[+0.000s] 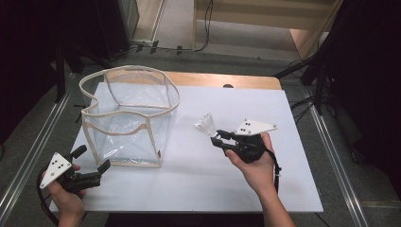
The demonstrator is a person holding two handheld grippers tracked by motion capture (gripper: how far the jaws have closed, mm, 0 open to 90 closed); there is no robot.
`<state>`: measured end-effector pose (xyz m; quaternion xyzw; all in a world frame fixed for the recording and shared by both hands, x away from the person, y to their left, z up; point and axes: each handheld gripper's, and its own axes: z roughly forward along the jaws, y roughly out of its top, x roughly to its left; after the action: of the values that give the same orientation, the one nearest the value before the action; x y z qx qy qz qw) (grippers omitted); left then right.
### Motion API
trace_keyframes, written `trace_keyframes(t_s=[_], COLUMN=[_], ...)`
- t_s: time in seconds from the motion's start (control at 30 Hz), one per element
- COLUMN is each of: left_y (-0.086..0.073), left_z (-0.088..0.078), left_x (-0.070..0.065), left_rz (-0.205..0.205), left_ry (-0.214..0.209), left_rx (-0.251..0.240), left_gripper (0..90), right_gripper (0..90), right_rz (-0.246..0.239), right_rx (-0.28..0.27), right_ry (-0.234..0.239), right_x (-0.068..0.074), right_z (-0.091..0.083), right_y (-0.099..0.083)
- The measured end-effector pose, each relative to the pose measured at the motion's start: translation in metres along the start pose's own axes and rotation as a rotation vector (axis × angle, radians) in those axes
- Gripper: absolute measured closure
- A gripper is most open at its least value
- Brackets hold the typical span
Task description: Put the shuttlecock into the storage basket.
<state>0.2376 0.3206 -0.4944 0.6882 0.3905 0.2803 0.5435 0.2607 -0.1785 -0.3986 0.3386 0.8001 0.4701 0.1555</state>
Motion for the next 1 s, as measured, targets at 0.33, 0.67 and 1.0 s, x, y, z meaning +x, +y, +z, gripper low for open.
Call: trace_keyframes(t_s=[0.33,0.67,1.0], left_y=[0.0,0.0,0.0], left_z=[-0.001,-0.002,-0.002], left_x=[0.001,0.001,0.001], left_rz=[-0.006,-0.013,-0.016], left_ry=[-0.001,-0.003,-0.008], left_rx=[-0.008,-0.015,-0.018], left_gripper=[0.0,0.0,0.0], right_gripper=[63.2,63.2,63.2], right_rz=[-0.009,-0.016,-0.016], right_rx=[-0.016,-0.034,-0.039], right_ry=[-0.004,-0.002,0.0], right_x=[0.001,0.003,0.002], right_z=[-0.001,-0.001,0.0], right_y=[0.01,0.017,0.024])
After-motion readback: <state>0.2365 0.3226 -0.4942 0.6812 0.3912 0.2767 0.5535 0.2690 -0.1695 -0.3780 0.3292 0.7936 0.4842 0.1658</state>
